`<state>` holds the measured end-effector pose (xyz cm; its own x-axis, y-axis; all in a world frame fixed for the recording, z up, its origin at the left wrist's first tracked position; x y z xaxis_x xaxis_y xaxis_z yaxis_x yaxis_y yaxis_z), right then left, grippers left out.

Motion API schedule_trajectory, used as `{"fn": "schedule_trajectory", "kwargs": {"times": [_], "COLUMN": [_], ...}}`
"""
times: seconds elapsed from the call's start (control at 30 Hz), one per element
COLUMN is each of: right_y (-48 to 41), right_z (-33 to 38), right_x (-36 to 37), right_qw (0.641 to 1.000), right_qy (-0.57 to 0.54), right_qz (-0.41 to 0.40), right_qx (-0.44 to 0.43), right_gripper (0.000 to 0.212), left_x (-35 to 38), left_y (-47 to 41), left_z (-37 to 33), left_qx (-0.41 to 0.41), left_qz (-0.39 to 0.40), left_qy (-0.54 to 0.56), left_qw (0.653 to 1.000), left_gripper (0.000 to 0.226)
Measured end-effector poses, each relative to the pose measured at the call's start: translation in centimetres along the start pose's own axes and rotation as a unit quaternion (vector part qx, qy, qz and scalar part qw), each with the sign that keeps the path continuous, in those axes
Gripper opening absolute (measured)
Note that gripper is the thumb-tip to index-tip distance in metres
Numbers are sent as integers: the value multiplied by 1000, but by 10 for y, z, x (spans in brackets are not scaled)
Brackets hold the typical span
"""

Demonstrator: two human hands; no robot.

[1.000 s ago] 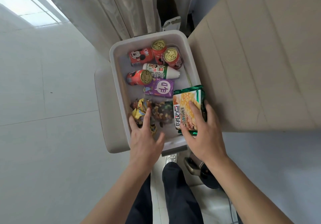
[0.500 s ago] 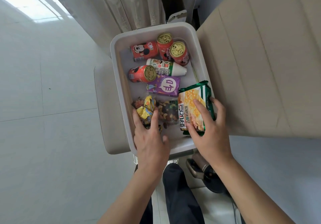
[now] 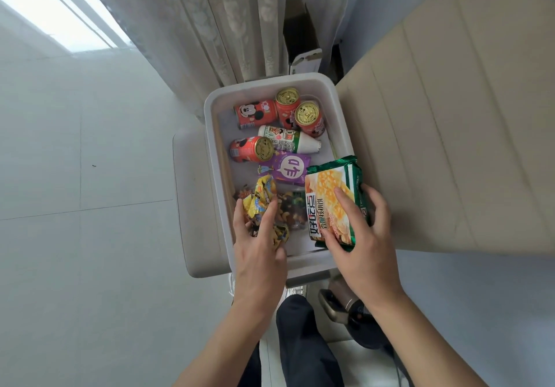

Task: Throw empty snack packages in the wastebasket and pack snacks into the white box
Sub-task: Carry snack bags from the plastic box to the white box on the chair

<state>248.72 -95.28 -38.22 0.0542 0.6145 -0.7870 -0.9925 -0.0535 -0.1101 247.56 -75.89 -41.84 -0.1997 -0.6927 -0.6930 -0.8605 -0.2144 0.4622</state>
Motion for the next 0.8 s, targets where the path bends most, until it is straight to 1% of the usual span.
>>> {"fn": "schedule_trajectory", "kwargs": {"times": [0.2,0.33,0.43,0.6,0.8], "right_y": [-21,-35,-46,-59,-68], "right_z": [39,74,104,153,214], "right_x": [-46,-88,-121,-168,-191], "right_qw": [999,998,995,990,977], "right_qy": [-12,-28,-32,-57,-87], "right_qz": [-11,-25,-36,-41,-37], "right_qx": [-37,-58,-85,-126,-192], "right_gripper": [70,71,70,71,71], "left_x": [-49,-92,-128,-189,-264], "left_y": [10,27,44,77,114], "left_z": [-42,-78,-101,-126,-119], "left_qx": [48,88,116,149,133], "left_qz": [7,16,8,-37,-110], "left_qy": [57,94,111,125,196], "left_qw": [997,992,987,980,965], "left_gripper": [92,94,94,88,87]}}
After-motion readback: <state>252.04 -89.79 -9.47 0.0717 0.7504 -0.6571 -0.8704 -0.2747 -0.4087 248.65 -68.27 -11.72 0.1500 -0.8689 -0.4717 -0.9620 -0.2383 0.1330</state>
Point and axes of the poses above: each hand's wrist, its own y-axis away from the middle knuckle, its own x-axis out of the palm, z = x × y, the point moved 9 cm from there along -y, towards the middle knuckle, and after that the axes turned 10 degrees about -x, right-handed, at the moved point
